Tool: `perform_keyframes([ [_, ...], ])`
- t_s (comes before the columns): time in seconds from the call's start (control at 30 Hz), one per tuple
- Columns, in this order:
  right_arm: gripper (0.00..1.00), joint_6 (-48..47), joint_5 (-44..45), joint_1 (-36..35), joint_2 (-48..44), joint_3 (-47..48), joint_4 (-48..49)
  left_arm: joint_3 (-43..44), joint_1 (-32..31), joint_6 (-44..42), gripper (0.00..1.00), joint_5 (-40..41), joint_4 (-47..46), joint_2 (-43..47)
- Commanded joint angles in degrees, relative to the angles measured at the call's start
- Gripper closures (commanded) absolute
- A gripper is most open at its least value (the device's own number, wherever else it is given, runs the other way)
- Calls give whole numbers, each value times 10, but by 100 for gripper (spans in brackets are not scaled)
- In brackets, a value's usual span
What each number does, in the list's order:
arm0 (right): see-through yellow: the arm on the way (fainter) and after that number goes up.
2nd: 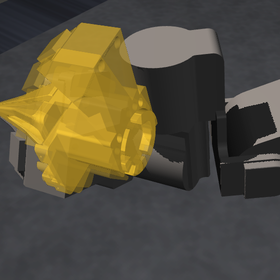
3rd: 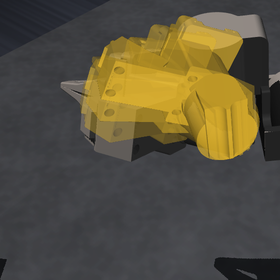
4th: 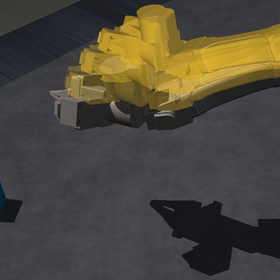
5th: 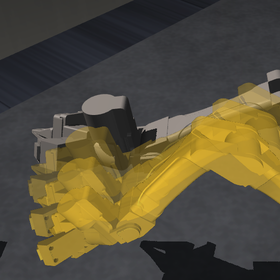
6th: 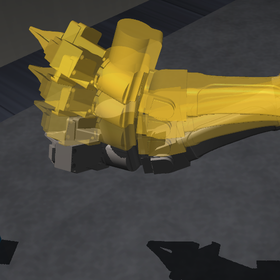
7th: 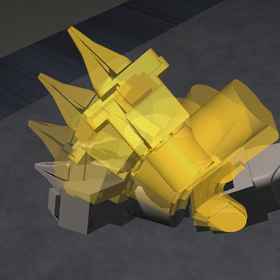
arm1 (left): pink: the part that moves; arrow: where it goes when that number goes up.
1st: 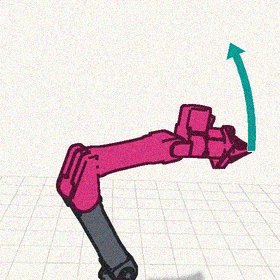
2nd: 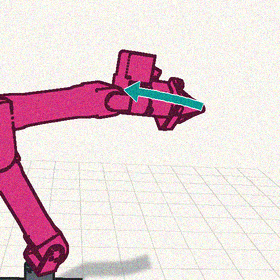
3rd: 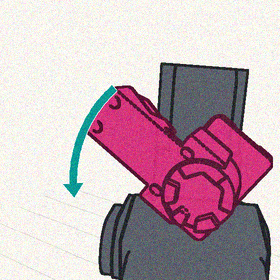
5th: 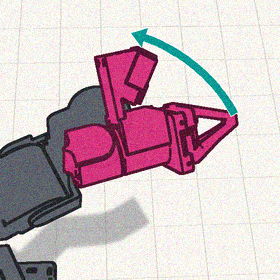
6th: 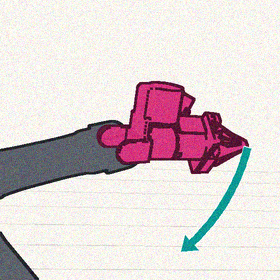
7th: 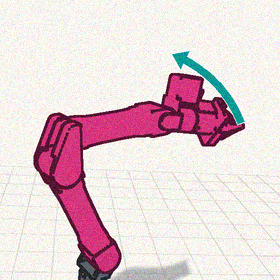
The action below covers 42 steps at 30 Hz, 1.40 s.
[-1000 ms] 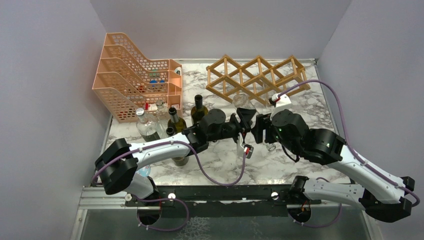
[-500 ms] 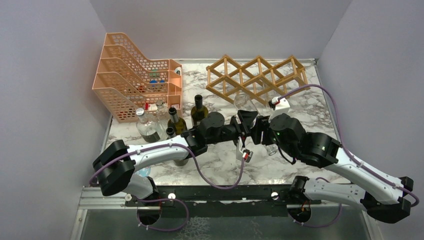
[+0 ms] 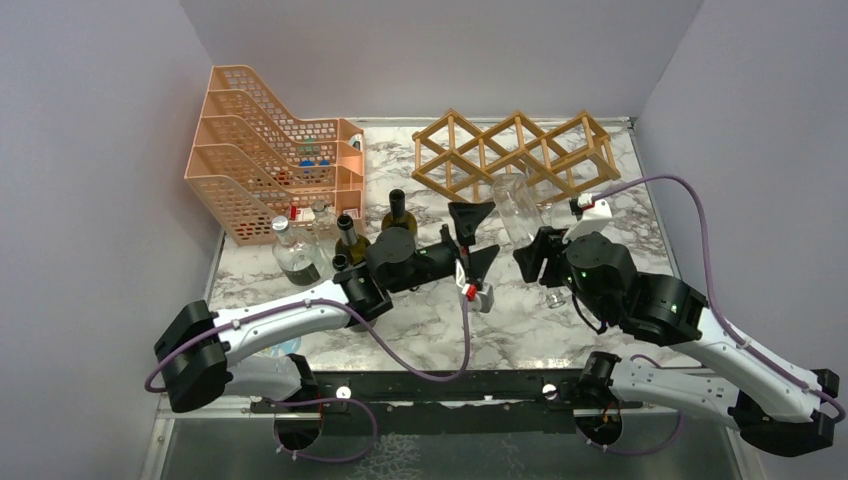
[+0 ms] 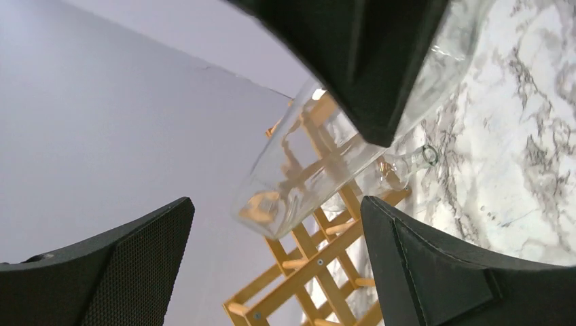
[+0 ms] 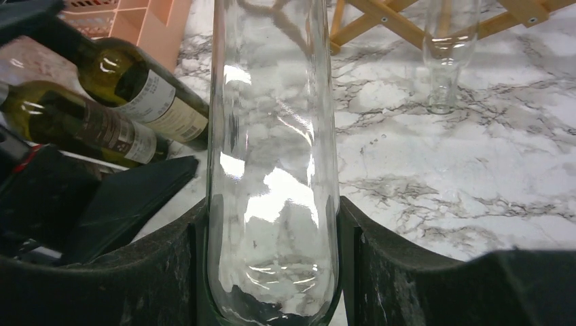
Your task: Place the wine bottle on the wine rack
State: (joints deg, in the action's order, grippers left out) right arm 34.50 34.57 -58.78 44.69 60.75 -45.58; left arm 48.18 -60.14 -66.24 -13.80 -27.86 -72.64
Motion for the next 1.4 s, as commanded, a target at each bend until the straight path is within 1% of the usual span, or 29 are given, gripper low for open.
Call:
perform_keyframes([
  [0.0,90,13,57,2,1,3,22,-19,-2,187,1,65,-23,59],
  [0.03,89,12,57,2,6,0,22,-20,-1,237,1,90,-23,73],
  [0.1,88,-4,61,2,20,-14,38,-22,-1,352,1,163,-22,102],
  [0.17,87,-50,71,3,31,-52,97,-20,-2,467,1,249,-7,132],
  [0.23,87,-96,51,12,44,-77,168,-7,0,556,1,321,29,156],
  [0.3,88,-113,1,36,72,-79,202,15,-1,589,1,351,76,172],
  [0.4,91,-115,-78,89,121,-76,222,77,0,618,1,367,178,171],
  [0.43,91,-113,-97,101,134,-80,230,95,0,629,1,389,211,168],
  [0.5,92,-113,-120,116,152,-95,253,117,0,658,1,428,242,169],
  [0.63,93,-102,-125,119,182,-120,283,155,0,674,1,445,303,177],
  [0.77,94,-94,-126,132,213,-151,327,199,0,667,1,467,366,177],
  [0.87,95,-92,-114,141,230,-175,373,198,0,641,1,461,368,182],
  [0.97,95,-83,-98,149,251,-177,397,198,1,621,1,456,356,181],
  [1.07,96,-80,-81,152,269,-172,419,199,1,623,1,454,365,181],
  [1.2,97,-80,-67,157,295,-162,438,171,0,626,1,439,361,197],
  [1.37,98,-49,-45,162,326,-133,425,175,0,634,1,490,354,223],
])
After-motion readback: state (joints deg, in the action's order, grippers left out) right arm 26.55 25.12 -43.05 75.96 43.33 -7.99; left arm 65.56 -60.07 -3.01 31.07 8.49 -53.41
